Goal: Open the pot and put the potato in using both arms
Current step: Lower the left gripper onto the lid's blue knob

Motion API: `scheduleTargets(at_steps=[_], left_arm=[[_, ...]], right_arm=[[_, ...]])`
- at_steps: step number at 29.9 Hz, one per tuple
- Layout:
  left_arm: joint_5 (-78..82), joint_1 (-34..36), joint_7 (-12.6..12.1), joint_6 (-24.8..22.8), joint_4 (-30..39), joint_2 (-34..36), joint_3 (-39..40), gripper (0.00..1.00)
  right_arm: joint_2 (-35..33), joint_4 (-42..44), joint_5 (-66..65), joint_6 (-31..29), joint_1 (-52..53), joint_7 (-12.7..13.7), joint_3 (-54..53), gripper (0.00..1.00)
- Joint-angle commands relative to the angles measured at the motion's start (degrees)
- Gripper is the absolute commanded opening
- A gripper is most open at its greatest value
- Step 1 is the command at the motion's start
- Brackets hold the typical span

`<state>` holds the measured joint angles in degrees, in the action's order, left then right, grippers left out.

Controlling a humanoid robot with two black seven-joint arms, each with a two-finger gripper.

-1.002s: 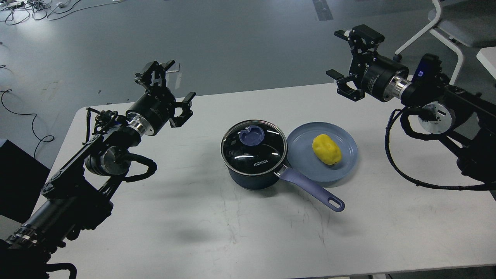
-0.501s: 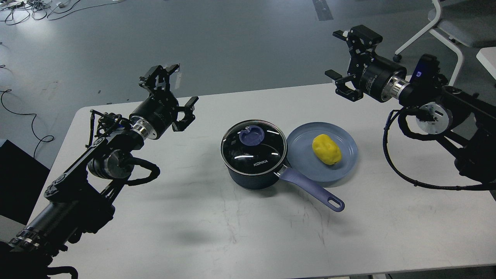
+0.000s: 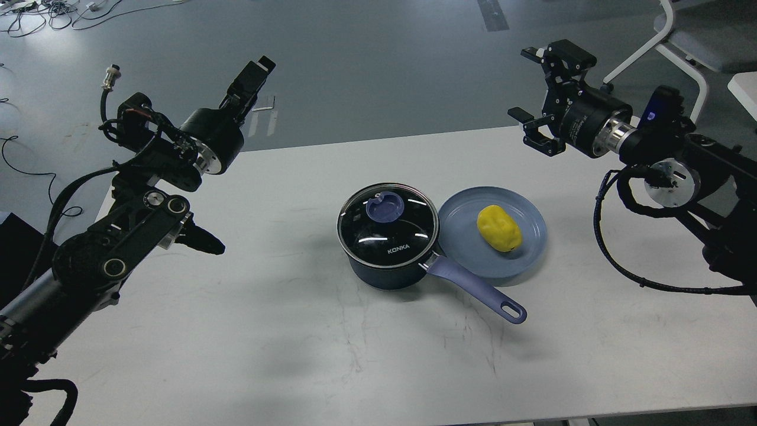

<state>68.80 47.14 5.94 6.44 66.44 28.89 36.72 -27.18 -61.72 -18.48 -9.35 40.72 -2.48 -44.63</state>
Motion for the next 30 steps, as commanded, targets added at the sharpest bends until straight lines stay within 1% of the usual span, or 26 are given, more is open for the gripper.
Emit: scheduleTargets(at_steps=[1,3,5,7,9,10,11,13,15,18,22,27,30], left_arm=[[11.91,0.76,0.04,1.20,5.79,1.52,-0.42,0.98],[19.84,0.33,0.04,3.30,6.51,1.08,-0.68,0.98],[32.74,0.50,-0.14,6.55,6.69,0.73,-5.66,0.98],[36.04,1.11,0.21,7.18,6.78,0.82,-9.28,0.98],[36.40,1.90,0.83,7.27,7.39,0.73,-10.79,0.98],[36.84,2.86,2.22,7.27,8.44,0.64,-11.92,0.98],[37.28,3.22,3.11,7.27,8.62,0.64,-12.72,0.98],[41.56,5.15,6.88,7.18,8.80,-0.49,-16.58,0.98],[43.42,6.38,7.59,7.18,8.80,-0.76,-18.43,0.98],[45.88,7.27,7.60,7.18,8.71,-1.81,-20.02,0.98],[51.24,7.09,7.60,6.83,6.70,-4.01,-20.63,0.98],[52.66,7.18,7.60,6.30,2.83,-4.81,-22.83,0.98],[52.66,6.65,7.60,6.04,2.29,-4.98,-22.92,0.98]], right_arm=[[0.55,0.20,0.11,0.03,-2.66,0.11,-3.00,1.00],[0.55,0.46,0.11,0.03,-2.93,0.11,-3.36,1.00],[0.55,1.16,0.11,0.12,-2.93,0.11,-3.71,1.00],[0.38,1.34,0.11,0.12,-3.11,0.02,-4.32,1.00],[0.11,1.34,0.11,0.12,-3.37,0.02,-4.50,1.00],[0.02,1.34,0.11,0.12,-3.72,-0.16,-4.50,1.00],[-0.06,1.34,0.11,0.12,-3.81,-0.16,-4.50,1.00],[-0.15,1.43,0.03,0.12,-4.33,-0.24,-4.50,1.00],[-0.33,1.34,-0.15,0.12,-4.69,-0.24,-4.24,1.00],[-0.68,1.34,-0.15,0.12,-5.04,-0.24,-4.24,1.00],[-1.20,1.34,-0.15,0.12,-5.39,-0.24,-4.15,1.00],[-1.65,1.34,-0.15,0.12,-5.92,-0.16,-4.06,1.00],[-1.65,1.34,-0.24,0.12,-6.01,-0.24,-4.06,1.00]])
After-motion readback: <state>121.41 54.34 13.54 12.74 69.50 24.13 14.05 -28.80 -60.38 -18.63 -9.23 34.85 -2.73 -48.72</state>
